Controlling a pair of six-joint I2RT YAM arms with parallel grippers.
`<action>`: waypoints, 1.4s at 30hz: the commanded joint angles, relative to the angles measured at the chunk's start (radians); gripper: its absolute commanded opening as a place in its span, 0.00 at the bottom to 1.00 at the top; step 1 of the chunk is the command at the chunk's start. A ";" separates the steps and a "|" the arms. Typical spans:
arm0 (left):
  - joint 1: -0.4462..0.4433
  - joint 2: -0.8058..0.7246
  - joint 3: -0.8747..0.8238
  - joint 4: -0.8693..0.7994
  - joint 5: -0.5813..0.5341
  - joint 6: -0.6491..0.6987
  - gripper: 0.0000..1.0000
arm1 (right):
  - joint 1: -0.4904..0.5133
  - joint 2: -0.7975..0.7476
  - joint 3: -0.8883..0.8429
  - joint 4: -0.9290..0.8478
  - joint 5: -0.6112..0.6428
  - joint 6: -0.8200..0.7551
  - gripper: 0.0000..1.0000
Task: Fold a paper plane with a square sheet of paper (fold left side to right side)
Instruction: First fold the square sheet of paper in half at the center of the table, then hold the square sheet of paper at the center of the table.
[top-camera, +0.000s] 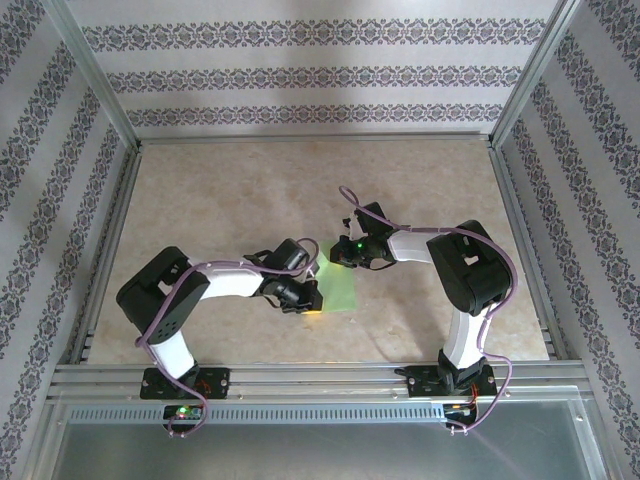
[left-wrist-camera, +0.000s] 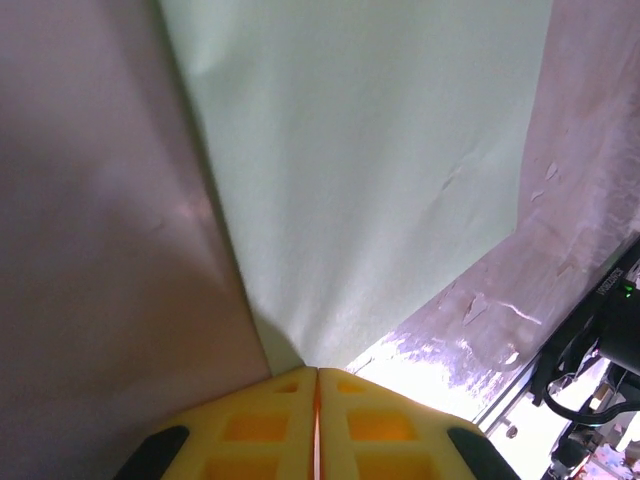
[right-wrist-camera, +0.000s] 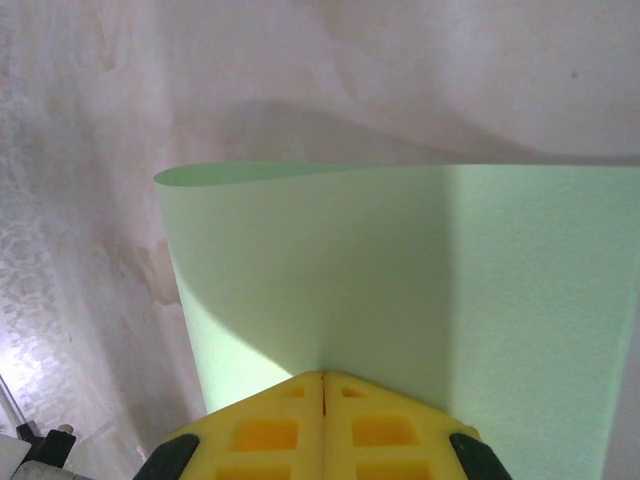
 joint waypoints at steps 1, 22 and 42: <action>-0.017 -0.030 -0.020 -0.086 0.009 -0.014 0.10 | -0.007 0.041 -0.017 -0.099 0.085 -0.027 0.00; 0.145 0.104 0.239 -0.061 0.006 0.068 0.08 | 0.012 0.023 -0.009 -0.094 0.069 -0.045 0.00; 0.095 0.224 0.270 -0.139 -0.058 0.092 0.08 | 0.011 -0.048 0.041 -0.134 0.052 -0.039 0.03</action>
